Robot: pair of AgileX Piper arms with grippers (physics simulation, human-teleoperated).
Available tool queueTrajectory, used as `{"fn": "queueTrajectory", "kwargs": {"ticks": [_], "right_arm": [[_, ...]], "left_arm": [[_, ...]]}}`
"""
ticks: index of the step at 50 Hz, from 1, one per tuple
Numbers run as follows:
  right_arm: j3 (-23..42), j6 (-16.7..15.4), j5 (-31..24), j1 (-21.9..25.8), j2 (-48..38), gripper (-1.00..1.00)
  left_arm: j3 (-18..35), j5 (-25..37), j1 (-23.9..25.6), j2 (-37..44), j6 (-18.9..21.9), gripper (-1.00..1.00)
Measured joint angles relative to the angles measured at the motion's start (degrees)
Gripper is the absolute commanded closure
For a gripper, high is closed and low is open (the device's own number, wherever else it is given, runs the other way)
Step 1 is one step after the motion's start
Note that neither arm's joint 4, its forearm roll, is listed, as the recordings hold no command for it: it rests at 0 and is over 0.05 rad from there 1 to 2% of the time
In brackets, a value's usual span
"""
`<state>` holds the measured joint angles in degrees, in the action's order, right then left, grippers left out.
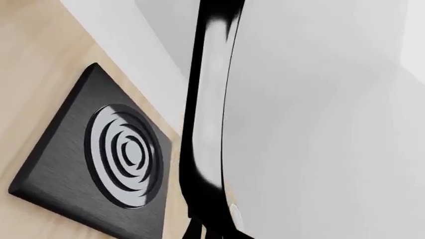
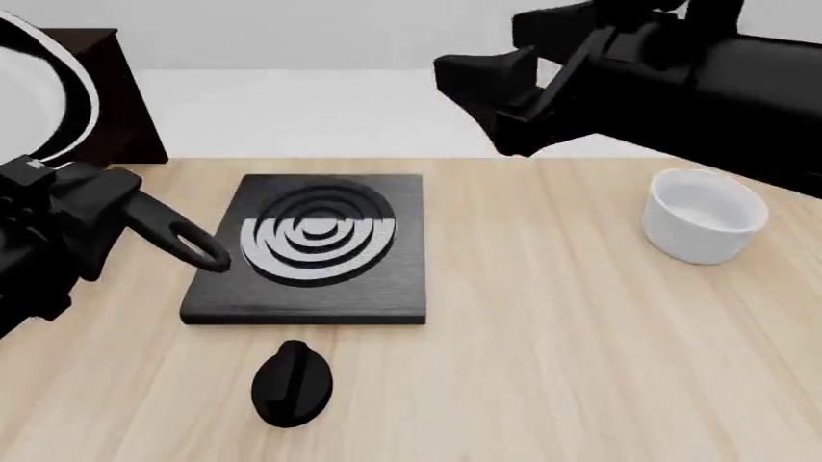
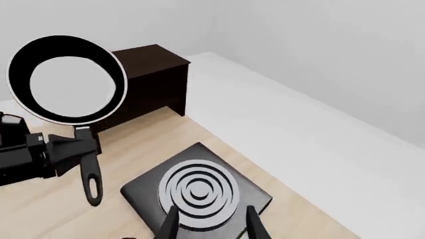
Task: Put the frying pan on the cabinet shelf.
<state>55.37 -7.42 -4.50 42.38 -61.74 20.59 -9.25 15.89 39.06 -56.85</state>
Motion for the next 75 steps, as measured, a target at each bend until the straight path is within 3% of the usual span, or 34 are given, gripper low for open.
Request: {"fn": "queueTrajectory", "kwargs": {"ticks": [5,23,37,56,75], "right_arm": [[-4.6,-0.3,-0.7,-1.9,4.5,-1.00],[-17.8,2.6,-1.5,-5.2,16.7,-1.00],[-21.7,4.2,-1.7,-7.4,20.1,-1.00],[-21.3,4.5,-4.0,-8.4,21.2,-1.00],[-21.4,5.1,-4.9,-8.5,21.0,-1.00]], "left_arm": [[0.4,-3.1,-1.5,2.2,-2.2,1.00],[3.9,-22.1,-9.4,19.9,-17.8,1.00],[9.8,-32.2,-15.4,33.4,-28.1,1.00],[22.7,-31.1,-20.7,44.9,-31.2,1.00],[35.8,-20.7,-22.1,51.3,-30.5,1.00]]}}
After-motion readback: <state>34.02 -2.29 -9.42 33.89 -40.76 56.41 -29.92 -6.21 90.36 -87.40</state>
